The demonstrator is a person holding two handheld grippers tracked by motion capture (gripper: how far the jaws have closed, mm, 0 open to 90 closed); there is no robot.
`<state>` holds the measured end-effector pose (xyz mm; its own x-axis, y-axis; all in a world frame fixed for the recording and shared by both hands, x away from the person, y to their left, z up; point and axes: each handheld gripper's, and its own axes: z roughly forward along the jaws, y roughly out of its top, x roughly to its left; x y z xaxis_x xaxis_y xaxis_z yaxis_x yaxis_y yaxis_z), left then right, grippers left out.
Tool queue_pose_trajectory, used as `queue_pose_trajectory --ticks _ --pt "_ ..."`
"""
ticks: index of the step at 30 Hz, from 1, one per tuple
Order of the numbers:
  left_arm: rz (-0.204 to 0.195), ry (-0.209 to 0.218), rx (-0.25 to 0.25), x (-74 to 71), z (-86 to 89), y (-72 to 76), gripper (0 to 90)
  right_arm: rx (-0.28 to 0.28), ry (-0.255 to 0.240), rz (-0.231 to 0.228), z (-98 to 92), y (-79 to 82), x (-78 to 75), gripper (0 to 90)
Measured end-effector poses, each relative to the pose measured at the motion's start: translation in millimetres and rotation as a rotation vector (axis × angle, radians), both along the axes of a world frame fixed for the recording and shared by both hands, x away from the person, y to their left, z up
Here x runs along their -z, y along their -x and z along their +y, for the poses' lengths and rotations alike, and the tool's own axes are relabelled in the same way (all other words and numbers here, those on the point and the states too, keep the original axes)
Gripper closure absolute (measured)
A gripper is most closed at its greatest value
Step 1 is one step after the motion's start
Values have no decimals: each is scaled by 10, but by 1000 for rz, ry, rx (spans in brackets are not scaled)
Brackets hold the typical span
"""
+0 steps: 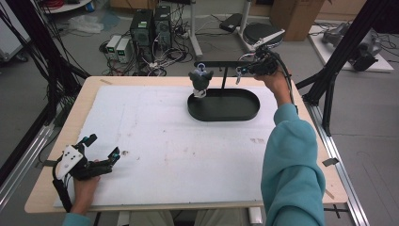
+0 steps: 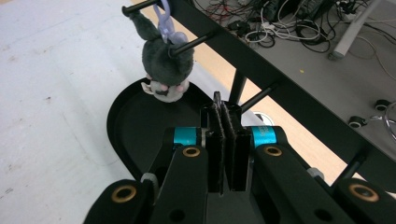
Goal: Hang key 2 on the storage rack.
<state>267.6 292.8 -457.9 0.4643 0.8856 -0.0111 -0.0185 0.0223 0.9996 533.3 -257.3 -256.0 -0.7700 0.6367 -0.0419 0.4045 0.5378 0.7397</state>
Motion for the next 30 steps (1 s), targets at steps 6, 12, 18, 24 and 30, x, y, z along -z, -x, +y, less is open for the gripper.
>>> queue_pose_trajectory --ticks 6,12,18,24,30 --pt "1 0 0 0 1 0 17 4 10 3 0 -28 26 888" --pt "4 -2 1 -1 3 2 17 12 18 1 9 -47 48 888" --pt "4 -2 0 -1 5 1 17 25 25 4 7 -59 59 888" --pt "5 -3 0 -1 5 1 17 26 34 1 11 -77 76 888" --pt "6 -4 0 -2 7 1 17 37 37 -4 13 -93 89 887"
